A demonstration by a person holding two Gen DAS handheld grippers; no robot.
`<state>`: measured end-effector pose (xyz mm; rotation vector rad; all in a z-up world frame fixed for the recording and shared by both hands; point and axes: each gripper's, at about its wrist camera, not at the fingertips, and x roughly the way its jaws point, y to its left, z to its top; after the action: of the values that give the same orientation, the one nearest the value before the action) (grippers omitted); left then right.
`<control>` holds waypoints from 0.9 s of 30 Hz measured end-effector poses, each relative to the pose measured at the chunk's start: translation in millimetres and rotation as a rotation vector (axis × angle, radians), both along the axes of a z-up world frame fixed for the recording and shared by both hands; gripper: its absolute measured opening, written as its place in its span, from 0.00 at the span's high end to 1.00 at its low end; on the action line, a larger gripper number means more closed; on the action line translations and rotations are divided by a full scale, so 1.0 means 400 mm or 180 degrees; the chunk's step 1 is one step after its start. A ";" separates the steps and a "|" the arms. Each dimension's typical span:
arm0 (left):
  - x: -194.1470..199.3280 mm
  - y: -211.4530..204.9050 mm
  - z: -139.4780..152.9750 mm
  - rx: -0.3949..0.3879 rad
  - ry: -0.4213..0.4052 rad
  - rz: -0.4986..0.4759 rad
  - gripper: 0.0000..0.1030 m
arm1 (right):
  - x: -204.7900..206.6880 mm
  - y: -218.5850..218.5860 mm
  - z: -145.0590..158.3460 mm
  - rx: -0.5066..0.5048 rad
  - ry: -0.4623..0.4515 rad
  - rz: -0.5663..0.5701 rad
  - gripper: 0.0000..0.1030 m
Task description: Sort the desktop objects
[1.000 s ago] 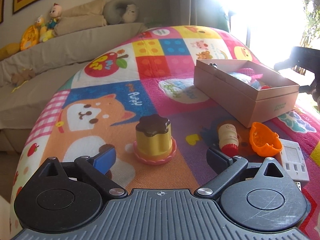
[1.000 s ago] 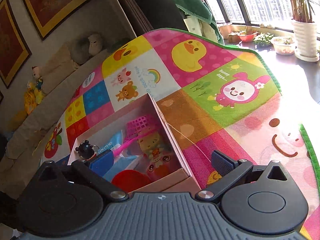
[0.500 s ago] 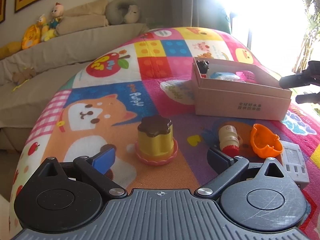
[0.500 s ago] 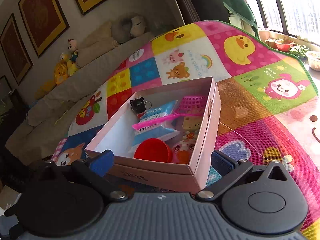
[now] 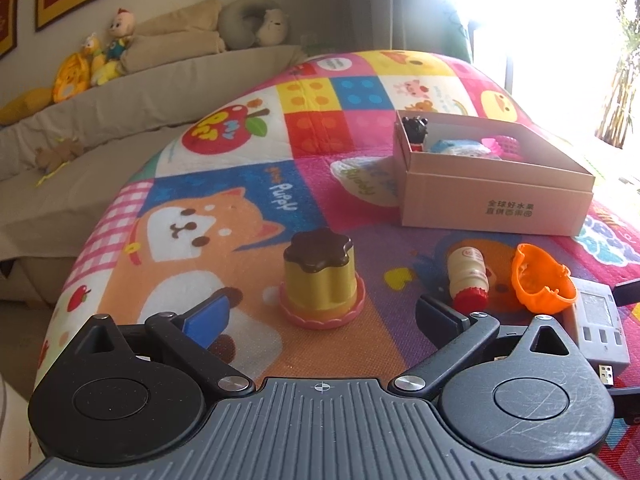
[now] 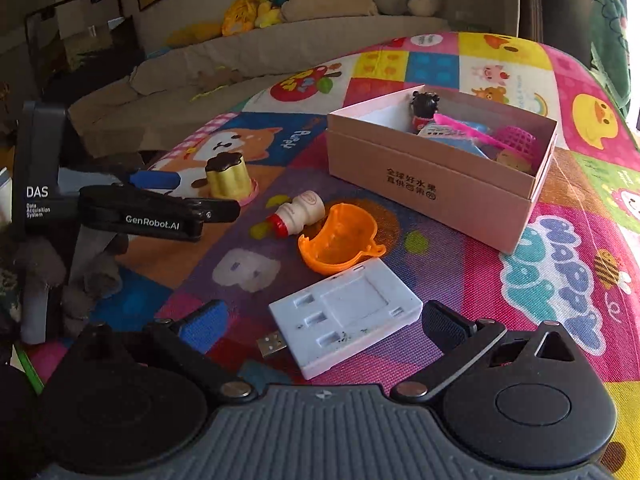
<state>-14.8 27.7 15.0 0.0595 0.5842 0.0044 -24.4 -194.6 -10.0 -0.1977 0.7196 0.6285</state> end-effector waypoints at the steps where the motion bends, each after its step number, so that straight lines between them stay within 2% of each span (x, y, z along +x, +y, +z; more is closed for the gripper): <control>1: -0.002 0.000 0.001 0.0006 -0.0012 0.0011 0.01 | -0.003 0.009 -0.010 -0.0145 -0.0039 -0.0009 0.00; 5: -0.011 0.000 0.003 0.0002 -0.0036 -0.0012 0.00 | 0.009 -0.016 -0.011 -0.0315 -0.0111 -0.0261 0.00; 9: -0.012 -0.007 0.004 0.0038 -0.0036 -0.0049 0.00 | 0.022 -0.069 -0.011 -0.0665 -0.0468 -0.0840 0.00; 11: -0.017 -0.015 0.005 0.0062 -0.0044 -0.0074 0.00 | 0.034 -0.105 -0.012 -0.0592 -0.0416 -0.1078 0.00; 13: -0.027 -0.024 0.007 0.0054 -0.0049 -0.0142 0.00 | 0.045 -0.143 -0.013 -0.0370 -0.0282 -0.1217 0.00; 17: -0.034 -0.059 0.006 -0.0060 0.0088 -0.0527 0.00 | 0.070 -0.191 -0.024 -0.0065 0.0019 -0.1265 0.00; 19: -0.027 -0.091 0.004 -0.0042 0.0142 -0.0674 0.00 | 0.073 -0.201 -0.025 0.0015 0.0066 -0.1265 0.00; 24: -0.005 -0.200 0.011 -0.0068 0.0179 -0.1272 0.00 | 0.079 -0.183 -0.028 -0.0084 0.0079 -0.1217 0.00; 27: 0.004 -0.262 0.011 0.0069 0.0089 -0.1556 0.00 | 0.080 -0.182 -0.027 -0.0096 0.0077 -0.1190 0.00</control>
<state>-13.4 -76.9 19.5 0.2223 0.5855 -0.4653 7.7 -267.3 -20.8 -0.0794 0.7659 0.2642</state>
